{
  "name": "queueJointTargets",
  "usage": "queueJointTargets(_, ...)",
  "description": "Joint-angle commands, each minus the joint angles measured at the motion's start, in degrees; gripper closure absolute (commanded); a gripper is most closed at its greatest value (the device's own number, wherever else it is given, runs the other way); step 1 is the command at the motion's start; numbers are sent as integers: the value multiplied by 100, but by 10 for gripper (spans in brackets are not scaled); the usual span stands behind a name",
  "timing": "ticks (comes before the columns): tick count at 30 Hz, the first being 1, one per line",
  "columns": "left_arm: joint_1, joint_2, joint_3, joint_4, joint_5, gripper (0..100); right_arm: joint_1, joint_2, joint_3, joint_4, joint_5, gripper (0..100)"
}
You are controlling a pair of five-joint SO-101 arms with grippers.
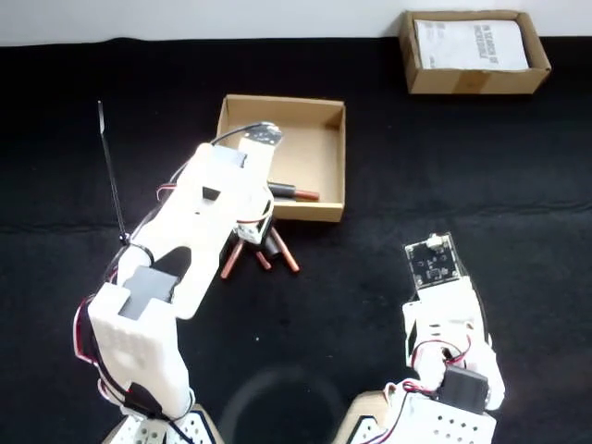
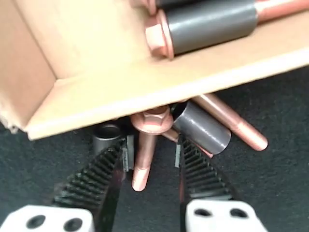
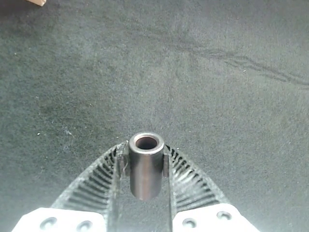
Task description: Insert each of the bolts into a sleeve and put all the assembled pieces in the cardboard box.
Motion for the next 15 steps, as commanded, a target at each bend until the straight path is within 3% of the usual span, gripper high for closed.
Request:
queueJointTargets(1,66,-48,-75,-88,18,840,75,-57,-22,-101,62,991)
queueJointTargets(6,-13,-31,-4,-316,-290,850,75,-57,-22,-101,62,991)
queueJointTargets(9,-13,-31,48,-536,-299,989,75,-57,-22,-101,44,991)
queueJointTargets(15,101,-110,-13,-290,-299,992,101,-75,259,-611,44,991)
